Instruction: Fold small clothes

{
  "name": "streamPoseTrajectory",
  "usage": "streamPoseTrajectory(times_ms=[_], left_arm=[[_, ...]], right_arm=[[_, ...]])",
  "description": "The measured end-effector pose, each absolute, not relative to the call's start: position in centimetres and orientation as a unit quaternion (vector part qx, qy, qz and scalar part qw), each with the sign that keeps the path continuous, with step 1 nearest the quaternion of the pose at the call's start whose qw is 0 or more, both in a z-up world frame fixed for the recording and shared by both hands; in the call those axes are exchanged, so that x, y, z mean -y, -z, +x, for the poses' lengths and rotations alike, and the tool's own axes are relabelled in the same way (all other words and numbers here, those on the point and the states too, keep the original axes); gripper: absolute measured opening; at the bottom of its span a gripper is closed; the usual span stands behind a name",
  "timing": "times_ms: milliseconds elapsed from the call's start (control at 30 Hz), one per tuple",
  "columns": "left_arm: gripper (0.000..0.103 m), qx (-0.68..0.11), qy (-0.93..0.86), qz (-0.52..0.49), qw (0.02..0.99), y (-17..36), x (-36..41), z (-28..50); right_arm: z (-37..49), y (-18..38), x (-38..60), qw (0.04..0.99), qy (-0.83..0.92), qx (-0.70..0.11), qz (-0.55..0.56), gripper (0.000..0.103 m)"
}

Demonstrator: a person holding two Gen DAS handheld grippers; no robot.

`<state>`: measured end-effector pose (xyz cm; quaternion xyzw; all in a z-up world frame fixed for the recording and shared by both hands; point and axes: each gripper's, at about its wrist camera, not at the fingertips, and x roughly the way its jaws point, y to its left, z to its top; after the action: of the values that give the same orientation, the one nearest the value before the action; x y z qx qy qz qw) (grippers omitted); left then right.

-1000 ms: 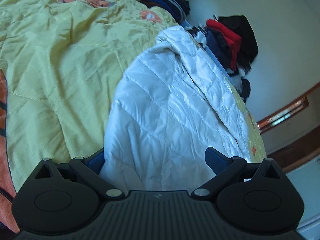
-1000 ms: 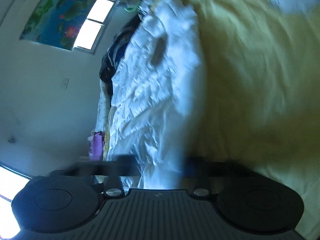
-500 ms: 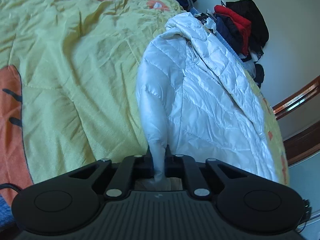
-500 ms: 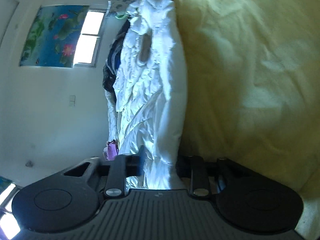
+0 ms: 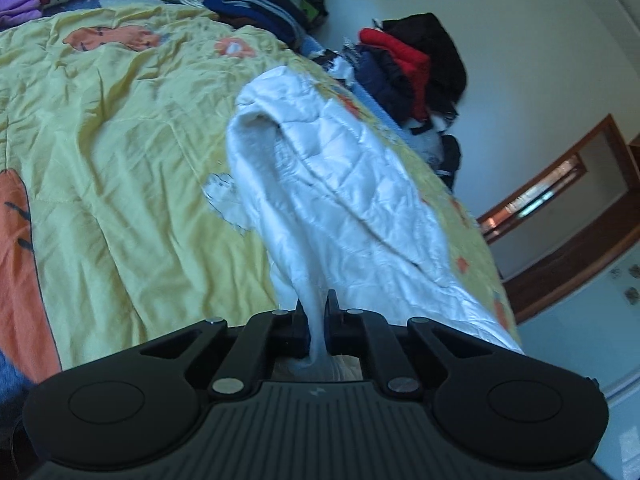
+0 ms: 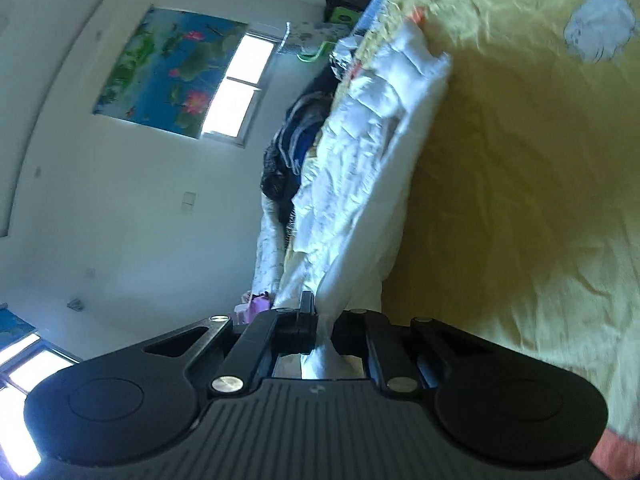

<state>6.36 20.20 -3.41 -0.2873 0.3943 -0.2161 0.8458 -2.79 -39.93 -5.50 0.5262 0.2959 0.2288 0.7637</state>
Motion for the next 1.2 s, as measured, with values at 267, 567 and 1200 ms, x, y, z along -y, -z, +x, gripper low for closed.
streamPoseTrajectory(times_ms=[267,567,1200], left_arm=[[0.006,-0.391,0.221,-0.308,0.839,2.6,-22.6,1.5],[0.005,-0.363,0.247,-0.333,0.834,-0.6,-20.6,9.5],[0.006,-0.462,0.100,-0.316,0.823,6.8,-12.0,42.0]], right_arm=[[-9.5,6.4,40.9,0.739,-0.204,-0.292,0.572,0.011],[-3.3,5.5,43.6,0.720,-0.228,-0.222,0.616,0.011],[28.7,13.0,50.0,0.663,-0.082,-0.296,0.682,0.025]])
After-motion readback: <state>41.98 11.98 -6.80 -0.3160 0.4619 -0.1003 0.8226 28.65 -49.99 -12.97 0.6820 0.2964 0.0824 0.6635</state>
